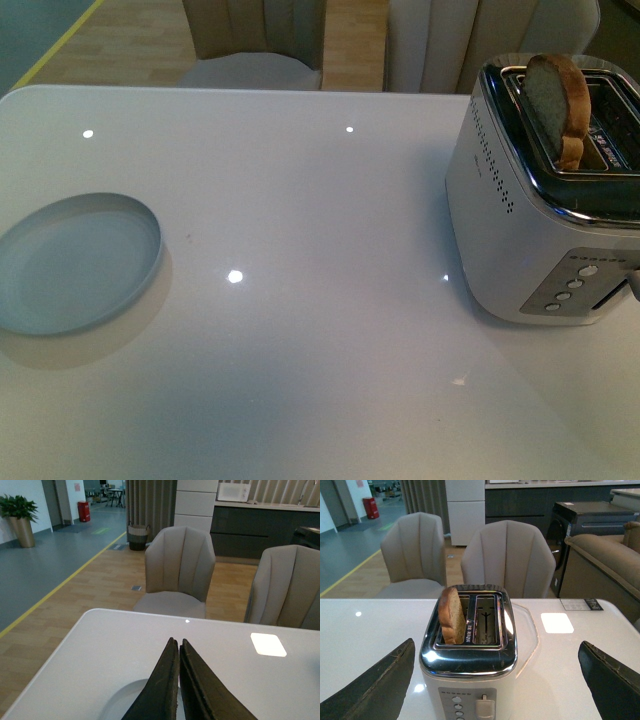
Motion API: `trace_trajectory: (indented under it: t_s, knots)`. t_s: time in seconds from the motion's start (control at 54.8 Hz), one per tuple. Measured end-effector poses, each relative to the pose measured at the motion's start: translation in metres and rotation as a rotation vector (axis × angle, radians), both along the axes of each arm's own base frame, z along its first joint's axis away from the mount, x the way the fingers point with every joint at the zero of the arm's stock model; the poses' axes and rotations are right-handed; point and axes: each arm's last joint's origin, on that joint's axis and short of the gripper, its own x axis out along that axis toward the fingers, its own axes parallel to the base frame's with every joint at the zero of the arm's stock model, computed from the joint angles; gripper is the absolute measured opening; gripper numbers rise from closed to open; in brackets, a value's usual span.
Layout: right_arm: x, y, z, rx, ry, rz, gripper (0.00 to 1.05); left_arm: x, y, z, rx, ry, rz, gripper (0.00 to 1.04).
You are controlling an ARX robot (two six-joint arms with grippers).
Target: Left arm holds plate, right arm toasts bread
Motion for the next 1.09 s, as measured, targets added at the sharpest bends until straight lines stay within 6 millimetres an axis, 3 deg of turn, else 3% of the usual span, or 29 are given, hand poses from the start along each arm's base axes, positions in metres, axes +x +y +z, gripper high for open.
trace_trajectory:
  t_s: [0.128, 1.095]
  knots:
    - [0.000, 0.000, 0.000, 0.000, 0.000, 0.000, 0.96, -0.010, -0.011, -0.007, 0.002, 0.027, -0.012, 0.03]
    - [0.000, 0.000, 0.000, 0.000, 0.000, 0.000, 0.96, -0.046, -0.012, 0.002, 0.004, -0.005, -0.005, 0.03]
